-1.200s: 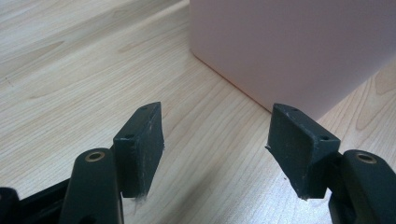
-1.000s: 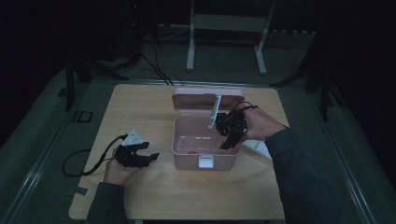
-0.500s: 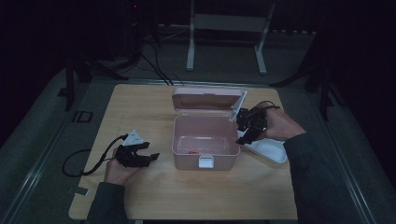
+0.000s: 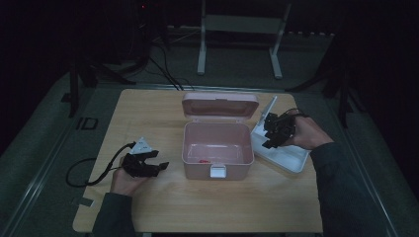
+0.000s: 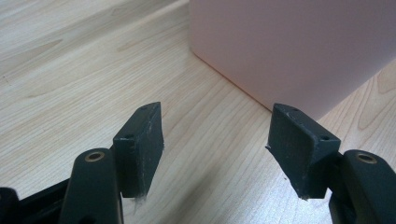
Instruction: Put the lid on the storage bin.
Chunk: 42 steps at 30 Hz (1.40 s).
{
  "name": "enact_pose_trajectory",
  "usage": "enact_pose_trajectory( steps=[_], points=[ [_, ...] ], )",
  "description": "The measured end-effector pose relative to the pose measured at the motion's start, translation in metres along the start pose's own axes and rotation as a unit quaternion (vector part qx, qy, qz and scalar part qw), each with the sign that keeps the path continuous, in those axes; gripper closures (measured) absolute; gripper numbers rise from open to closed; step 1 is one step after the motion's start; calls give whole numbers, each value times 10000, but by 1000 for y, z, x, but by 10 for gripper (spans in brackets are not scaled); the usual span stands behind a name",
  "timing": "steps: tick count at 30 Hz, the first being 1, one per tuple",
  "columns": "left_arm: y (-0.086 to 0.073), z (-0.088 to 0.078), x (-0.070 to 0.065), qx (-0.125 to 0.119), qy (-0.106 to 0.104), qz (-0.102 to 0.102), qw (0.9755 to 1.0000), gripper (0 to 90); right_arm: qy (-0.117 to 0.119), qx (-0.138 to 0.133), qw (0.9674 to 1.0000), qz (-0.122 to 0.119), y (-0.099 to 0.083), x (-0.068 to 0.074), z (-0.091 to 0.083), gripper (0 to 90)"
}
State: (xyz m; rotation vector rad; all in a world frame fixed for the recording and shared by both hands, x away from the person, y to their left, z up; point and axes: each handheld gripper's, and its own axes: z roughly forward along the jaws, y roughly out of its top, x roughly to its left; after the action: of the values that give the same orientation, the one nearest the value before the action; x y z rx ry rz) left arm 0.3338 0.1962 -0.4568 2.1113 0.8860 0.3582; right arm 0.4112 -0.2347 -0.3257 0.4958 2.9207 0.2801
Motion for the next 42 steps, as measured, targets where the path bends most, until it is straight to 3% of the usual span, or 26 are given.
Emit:
enact_pose_trajectory(
  steps=[3,8,14,24,42],
  points=[
    [0,0,0,-10,-5,-15,10000,354,54,-49,9998,190,-9,-11,11,577],
    [0,0,0,-1,-12,-9,10000,354,64,155,9990,413,-22,-23,26,601],
    [0,1,0,9,-15,-5,10000,354,4,372,9983,458,-34,-35,46,634],
    [0,0,0,-19,-11,-21,10000,354,-16,507,9965,671,-42,-53,75,607],
    [-1,0,-1,-4,-28,-8,10000,354,-115,803,9912,1043,-62,-69,93,663]
  ],
)
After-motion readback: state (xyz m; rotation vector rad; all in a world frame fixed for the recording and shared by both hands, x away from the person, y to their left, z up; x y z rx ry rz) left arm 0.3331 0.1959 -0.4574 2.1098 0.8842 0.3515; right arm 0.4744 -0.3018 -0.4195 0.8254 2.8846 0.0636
